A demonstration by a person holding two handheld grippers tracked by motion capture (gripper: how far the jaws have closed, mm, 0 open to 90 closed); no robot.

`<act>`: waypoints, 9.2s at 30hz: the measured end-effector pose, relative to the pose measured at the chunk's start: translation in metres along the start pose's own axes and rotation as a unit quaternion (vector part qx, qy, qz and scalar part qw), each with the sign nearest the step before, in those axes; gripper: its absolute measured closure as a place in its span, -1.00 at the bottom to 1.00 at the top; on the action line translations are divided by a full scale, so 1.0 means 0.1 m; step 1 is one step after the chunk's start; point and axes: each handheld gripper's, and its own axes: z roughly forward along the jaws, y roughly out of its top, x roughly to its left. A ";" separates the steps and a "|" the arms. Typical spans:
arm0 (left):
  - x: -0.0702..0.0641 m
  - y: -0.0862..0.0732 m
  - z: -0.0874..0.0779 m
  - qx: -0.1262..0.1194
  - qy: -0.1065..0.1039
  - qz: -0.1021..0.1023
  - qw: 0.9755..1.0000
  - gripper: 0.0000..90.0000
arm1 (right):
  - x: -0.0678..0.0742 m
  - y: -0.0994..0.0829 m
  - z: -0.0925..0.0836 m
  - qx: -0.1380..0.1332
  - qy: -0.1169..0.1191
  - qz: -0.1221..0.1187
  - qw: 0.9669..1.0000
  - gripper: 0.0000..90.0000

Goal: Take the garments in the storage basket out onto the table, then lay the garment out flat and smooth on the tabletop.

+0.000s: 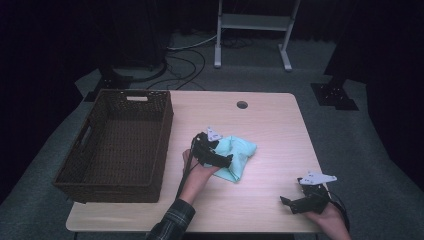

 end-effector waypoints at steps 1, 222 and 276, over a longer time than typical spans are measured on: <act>0.02 -0.02 -0.01 0.002 0.003 -0.001 1.000 -1.00 | 0.00 0.00 0.00 0.000 0.000 0.000 1.000 -1.00; -0.06 -0.89 -0.39 0.049 0.009 0.023 0.998 -1.00 | 0.44 1.46 0.48 -0.099 0.129 -0.066 0.984 -0.19; -0.06 -0.89 -0.39 0.049 0.009 0.023 0.999 -1.00 | 0.74 1.89 0.81 -0.101 0.162 -0.091 0.977 0.02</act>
